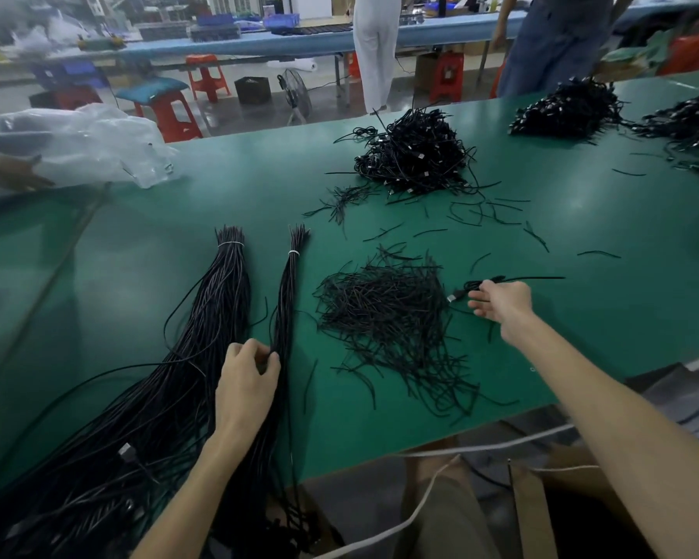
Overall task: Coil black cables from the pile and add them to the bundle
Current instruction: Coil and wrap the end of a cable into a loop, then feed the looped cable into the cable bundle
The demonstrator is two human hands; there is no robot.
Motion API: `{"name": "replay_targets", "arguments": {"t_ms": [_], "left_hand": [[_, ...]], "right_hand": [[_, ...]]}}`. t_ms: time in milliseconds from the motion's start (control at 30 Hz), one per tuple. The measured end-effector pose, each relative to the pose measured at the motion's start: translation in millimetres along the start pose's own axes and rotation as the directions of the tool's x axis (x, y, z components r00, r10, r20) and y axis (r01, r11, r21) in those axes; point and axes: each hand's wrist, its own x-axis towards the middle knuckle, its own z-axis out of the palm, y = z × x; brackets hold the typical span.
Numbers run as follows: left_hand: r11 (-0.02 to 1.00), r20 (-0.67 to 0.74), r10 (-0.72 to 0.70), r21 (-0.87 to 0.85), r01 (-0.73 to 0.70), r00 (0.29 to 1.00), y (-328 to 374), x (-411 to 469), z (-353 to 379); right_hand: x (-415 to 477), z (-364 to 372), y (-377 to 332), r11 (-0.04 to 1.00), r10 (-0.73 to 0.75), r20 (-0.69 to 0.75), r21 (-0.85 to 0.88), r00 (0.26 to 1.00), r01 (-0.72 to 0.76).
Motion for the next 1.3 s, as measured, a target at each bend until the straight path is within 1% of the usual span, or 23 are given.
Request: {"name": "replay_targets", "arguments": {"t_ms": [100,200,267,367,433,500,533,567,633,667,700,733,800,833,867,967,1033,1067,1100,1167,1200,1267,1300], "left_hand": [[0.998,-0.03,0.033,-0.043,-0.034,0.999,2,-3,-5],[0.997,-0.059,0.072,0.027,-0.071,0.996,8,-3,-12],[0.989,-0.077,0.124,0.097,-0.116,0.989,15,0,-19],[0.963,-0.068,0.158,0.233,-0.138,0.985,29,5,-31],[0.941,-0.07,0.172,0.308,-0.143,0.983,39,7,-38],[0.933,-0.06,0.195,0.319,-0.166,0.979,49,7,-42],[0.948,-0.035,0.19,0.266,-0.175,0.981,54,7,-42],[0.974,0.008,0.162,0.162,-0.161,0.987,59,7,-41],[0.991,0.153,0.116,-0.087,-0.104,0.981,72,4,-37],[0.978,0.212,0.159,-0.168,-0.124,0.964,77,3,-34],[0.96,0.247,0.222,-0.224,-0.167,0.943,80,3,-33],[0.939,0.265,0.279,-0.275,-0.205,0.923,82,3,-32],[0.91,0.283,0.324,-0.354,-0.216,0.903,77,7,-30],[0.91,0.285,0.32,-0.359,-0.209,0.903,72,10,-28],[0.921,0.279,0.309,-0.327,-0.213,0.909,64,13,-25],[0.963,0.23,0.266,-0.114,-0.245,0.936,33,13,-17],[0.944,0.291,0.311,0.014,-0.329,0.905,19,5,-9],[0.928,0.345,0.317,0.081,-0.364,0.884,15,1,-2],[0.919,0.373,0.285,0.155,-0.362,0.883,15,-2,5],[0.902,0.356,0.182,0.311,-0.3,0.917,23,-4,19],[0.888,0.336,0.154,0.365,-0.279,0.929,28,-3,24],[0.876,0.306,0.152,0.398,-0.271,0.94,37,2,27],[0.882,0.296,0.154,0.389,-0.266,0.943,39,5,27]], "right_hand": [[4,-2,-2,1.0,-0.007,-0.008,-0.031,1.0,0.007],[-1,-4,-4,0.996,-0.045,0.005,-0.083,0.999,0.045],[-10,-4,-4,0.988,-0.091,0.009,-0.126,0.996,0.091],[-35,0,-4,0.95,-0.223,0.047,-0.212,0.974,0.227],[-57,9,-7,0.876,-0.368,0.117,-0.288,0.922,0.386],[-84,23,-12,0.756,-0.494,0.255,-0.347,0.831,0.556],[-99,32,-14,0.677,-0.53,0.362,-0.363,0.767,0.64],[-114,41,-14,0.592,-0.547,0.479,-0.359,0.687,0.721],[-142,62,-10,0.416,-0.543,0.679,-0.293,0.494,0.861],[-154,73,-7,0.354,-0.532,0.746,-0.234,0.401,0.905],[-164,86,-3,0.337,-0.509,0.794,-0.173,0.333,0.926],[-172,97,1,0.369,-0.473,0.825,-0.133,0.309,0.92],[-178,115,6,0.482,-0.401,0.845,-0.136,0.355,0.866],[-178,120,5,0.503,-0.388,0.837,-0.159,0.386,0.85],[-176,122,5,0.502,-0.38,0.829,-0.186,0.409,0.844],[-169,121,8,0.513,-0.37,0.809,-0.234,0.458,0.826],[-167,119,11,0.499,-0.399,0.786,-0.247,0.473,0.831],[-168,118,13,0.482,-0.411,0.784,-0.246,0.465,0.841],[-170,117,15,0.463,-0.418,0.792,-0.235,0.445,0.854],[-175,118,18,0.415,-0.427,0.819,-0.198,0.382,0.888],[-178,118,19,0.387,-0.445,0.824,-0.176,0.351,0.905],[-180,118,20,0.332,-0.511,0.804,-0.14,0.303,0.933],[-181,117,18,0.318,-0.54,0.788,-0.134,0.295,0.939]]}}
